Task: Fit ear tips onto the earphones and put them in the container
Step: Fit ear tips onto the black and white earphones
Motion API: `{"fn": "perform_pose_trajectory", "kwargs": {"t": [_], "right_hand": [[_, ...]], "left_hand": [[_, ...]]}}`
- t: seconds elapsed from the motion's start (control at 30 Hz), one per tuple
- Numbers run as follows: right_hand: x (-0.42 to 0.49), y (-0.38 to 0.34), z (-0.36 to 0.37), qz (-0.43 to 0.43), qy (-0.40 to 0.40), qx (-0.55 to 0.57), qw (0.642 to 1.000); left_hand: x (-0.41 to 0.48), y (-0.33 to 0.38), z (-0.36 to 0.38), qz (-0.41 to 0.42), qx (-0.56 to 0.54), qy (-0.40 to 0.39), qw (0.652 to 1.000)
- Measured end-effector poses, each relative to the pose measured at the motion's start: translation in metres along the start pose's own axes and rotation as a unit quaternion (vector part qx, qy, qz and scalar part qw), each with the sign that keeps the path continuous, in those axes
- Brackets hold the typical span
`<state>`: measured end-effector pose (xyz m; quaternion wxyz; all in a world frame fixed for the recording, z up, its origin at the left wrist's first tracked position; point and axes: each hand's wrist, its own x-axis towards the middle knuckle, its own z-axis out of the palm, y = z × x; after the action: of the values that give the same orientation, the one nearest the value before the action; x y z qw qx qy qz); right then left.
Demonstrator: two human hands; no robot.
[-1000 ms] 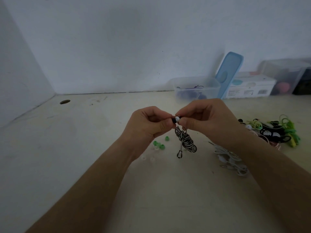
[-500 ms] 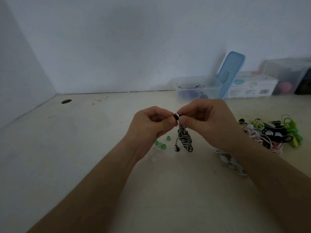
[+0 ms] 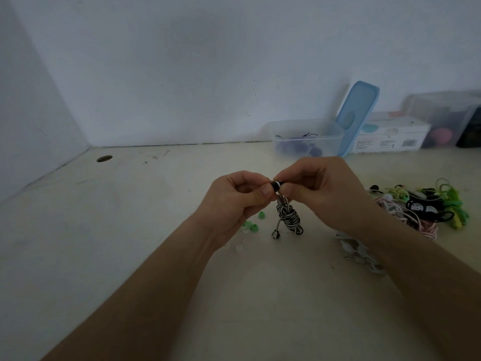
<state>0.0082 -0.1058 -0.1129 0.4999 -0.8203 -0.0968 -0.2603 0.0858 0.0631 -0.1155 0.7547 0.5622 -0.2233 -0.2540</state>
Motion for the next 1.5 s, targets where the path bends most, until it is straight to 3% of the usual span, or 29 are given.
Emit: {"fn": "perform_pose_trajectory", "kwargs": {"t": [0.2,0.5,1.1,1.5], "right_hand": [[0.001,0.005,-0.001,0.018,-0.019,0.012,1.0],[0.002,0.005,-0.002,0.027,0.011,0.014,0.999],[0.002,0.004,-0.001,0.03,0.066,-0.035,0.997],[0.003,0.004,-0.004,0.044,0.055,-0.03,0.997]], "left_hand": [[0.002,-0.002,-0.002,0.014,0.041,0.006,0.999],[-0.001,0.0,0.004,0.137,0.195,0.051,0.97],[0.002,-0.001,0.006,0.116,0.138,0.039,0.983],[-0.001,0.003,0.01,0.132,0.174,0.074,0.973]]}}
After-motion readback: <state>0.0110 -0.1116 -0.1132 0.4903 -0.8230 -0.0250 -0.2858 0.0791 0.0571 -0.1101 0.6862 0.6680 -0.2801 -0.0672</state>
